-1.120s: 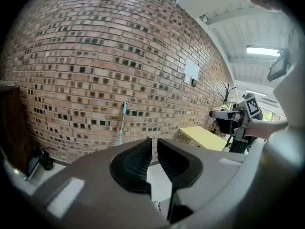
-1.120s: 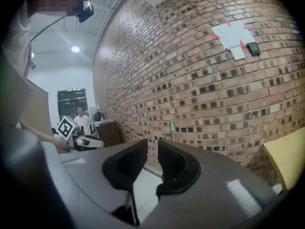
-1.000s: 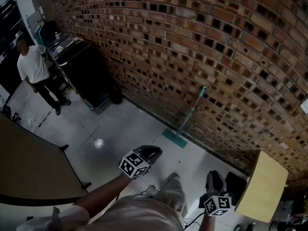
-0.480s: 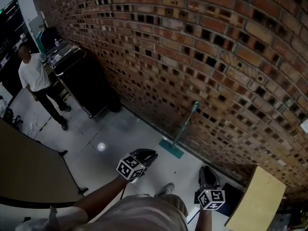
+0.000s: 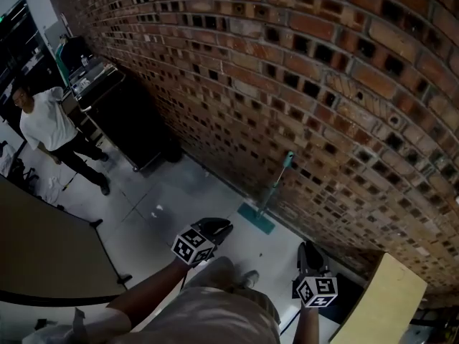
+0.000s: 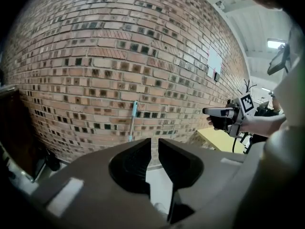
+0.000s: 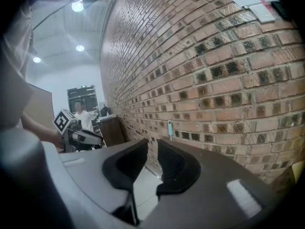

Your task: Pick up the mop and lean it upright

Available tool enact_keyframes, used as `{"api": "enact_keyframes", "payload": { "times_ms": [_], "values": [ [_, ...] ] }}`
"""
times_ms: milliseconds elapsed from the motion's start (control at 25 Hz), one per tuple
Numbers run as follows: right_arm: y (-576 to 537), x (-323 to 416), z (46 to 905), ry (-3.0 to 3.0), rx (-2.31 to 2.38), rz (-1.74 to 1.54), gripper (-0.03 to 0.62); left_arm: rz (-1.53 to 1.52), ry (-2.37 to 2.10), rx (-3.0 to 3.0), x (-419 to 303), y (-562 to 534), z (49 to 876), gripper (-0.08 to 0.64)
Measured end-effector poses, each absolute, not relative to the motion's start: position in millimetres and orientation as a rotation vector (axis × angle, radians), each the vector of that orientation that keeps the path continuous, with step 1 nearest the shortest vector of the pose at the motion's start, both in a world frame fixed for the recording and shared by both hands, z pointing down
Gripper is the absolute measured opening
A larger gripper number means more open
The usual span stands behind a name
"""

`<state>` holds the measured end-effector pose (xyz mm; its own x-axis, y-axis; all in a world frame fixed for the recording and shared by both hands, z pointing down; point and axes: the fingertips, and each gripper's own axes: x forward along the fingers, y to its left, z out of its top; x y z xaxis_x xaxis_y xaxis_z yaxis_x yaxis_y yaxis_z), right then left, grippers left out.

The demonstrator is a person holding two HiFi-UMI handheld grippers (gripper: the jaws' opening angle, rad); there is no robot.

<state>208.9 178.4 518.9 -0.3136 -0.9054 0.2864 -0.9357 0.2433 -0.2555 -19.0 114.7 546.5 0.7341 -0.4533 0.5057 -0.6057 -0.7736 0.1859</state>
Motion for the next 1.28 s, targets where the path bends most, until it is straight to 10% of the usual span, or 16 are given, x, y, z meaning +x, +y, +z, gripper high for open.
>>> {"api": "enact_keyframes", "payload": {
  "times_ms": [1280],
  "values": [
    [-40.2, 204.8, 561.8, -2.084, 2.08, 0.626, 0.075, 0.797, -0.164, 2.726, 51.4, -105.9, 600.9, 0.076]
  ]
}}
